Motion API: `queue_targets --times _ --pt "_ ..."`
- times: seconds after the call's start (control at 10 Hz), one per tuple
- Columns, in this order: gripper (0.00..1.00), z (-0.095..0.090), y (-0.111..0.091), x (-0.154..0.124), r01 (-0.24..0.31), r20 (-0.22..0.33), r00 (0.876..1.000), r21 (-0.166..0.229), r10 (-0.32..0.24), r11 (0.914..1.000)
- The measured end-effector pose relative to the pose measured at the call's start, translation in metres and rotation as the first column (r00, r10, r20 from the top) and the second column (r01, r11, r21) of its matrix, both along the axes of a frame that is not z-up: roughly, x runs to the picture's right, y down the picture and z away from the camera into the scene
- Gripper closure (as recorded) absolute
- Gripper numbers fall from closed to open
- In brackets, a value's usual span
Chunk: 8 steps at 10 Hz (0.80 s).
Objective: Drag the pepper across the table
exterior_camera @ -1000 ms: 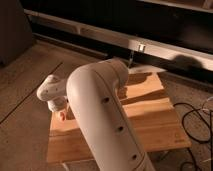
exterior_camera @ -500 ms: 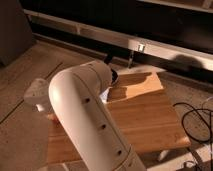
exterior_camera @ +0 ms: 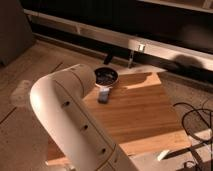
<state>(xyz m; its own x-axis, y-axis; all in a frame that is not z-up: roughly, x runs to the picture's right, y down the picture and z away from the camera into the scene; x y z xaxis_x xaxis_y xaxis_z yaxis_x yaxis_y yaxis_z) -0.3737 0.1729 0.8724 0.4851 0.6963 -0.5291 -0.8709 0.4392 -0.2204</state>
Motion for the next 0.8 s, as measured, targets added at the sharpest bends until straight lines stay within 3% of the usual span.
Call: queue_targets --times 0.3,0.8 --pt "0.98 0.0006 -0.0032 -0.0034 0.007 -0.001 1.0 0.01 -0.006 0.9999" --pt "0.46 0.002 -0.0044 -0.0008 0.005 -0.005 1.0 0.011 -0.005 0.9999"
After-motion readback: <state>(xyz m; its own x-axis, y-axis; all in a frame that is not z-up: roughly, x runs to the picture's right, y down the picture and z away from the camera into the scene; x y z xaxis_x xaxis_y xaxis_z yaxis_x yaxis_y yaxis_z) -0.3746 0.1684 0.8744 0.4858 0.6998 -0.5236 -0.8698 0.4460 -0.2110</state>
